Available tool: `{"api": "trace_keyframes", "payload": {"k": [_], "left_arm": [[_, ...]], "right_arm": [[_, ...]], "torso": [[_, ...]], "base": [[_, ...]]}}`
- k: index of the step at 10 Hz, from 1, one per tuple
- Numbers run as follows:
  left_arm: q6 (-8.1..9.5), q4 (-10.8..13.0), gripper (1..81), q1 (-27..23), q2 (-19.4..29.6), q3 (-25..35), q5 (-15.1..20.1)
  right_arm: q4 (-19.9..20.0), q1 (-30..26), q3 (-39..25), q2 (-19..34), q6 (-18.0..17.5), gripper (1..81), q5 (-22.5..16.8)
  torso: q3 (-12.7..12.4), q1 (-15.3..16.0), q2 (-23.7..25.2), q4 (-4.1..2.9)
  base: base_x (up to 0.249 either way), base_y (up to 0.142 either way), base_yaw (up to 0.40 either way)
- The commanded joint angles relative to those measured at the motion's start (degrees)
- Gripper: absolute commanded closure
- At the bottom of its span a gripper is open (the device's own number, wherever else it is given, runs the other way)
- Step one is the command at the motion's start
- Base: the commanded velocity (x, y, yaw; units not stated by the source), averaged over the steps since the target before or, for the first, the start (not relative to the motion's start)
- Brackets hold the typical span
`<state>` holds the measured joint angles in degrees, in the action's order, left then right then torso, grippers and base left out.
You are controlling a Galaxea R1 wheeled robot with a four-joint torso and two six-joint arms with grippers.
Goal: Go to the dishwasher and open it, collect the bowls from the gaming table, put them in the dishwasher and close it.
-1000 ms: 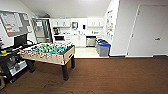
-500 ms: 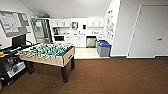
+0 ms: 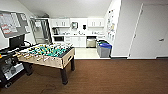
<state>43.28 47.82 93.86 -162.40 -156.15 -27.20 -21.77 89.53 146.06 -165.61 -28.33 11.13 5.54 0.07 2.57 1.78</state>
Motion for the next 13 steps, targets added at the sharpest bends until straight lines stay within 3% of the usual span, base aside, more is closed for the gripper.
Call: {"api": "trace_keyframes", "payload": {"k": [1,6,13], "left_arm": [[-0.21,0.43,81.1,-1.61,1.11,-0.30,1.09],[-0.21,0.16,81.1,-1.79,-0.11,-0.47,1.70],[-0.21,-0.10,81.1,-3.98,-2.58,-0.47,7.95]], "right_arm": [[-0.99,-2.29,-0.26,0.43,0.29,81.1,-1.90],[-0.90,-2.37,-0.26,0.08,0.29,81.1,-1.90],[-0.90,-2.20,-0.26,-0.45,0.29,81.1,-1.90]], "torso": [[0.00,0.00,0.00,0.00],[0.00,0.04,0.00,0.00],[0.00,0.02,0.00,0.00]], "base": [[0.133,0.000,0.000],[0.134,0.000,0.000],[0.134,0.000,0.000]]}}
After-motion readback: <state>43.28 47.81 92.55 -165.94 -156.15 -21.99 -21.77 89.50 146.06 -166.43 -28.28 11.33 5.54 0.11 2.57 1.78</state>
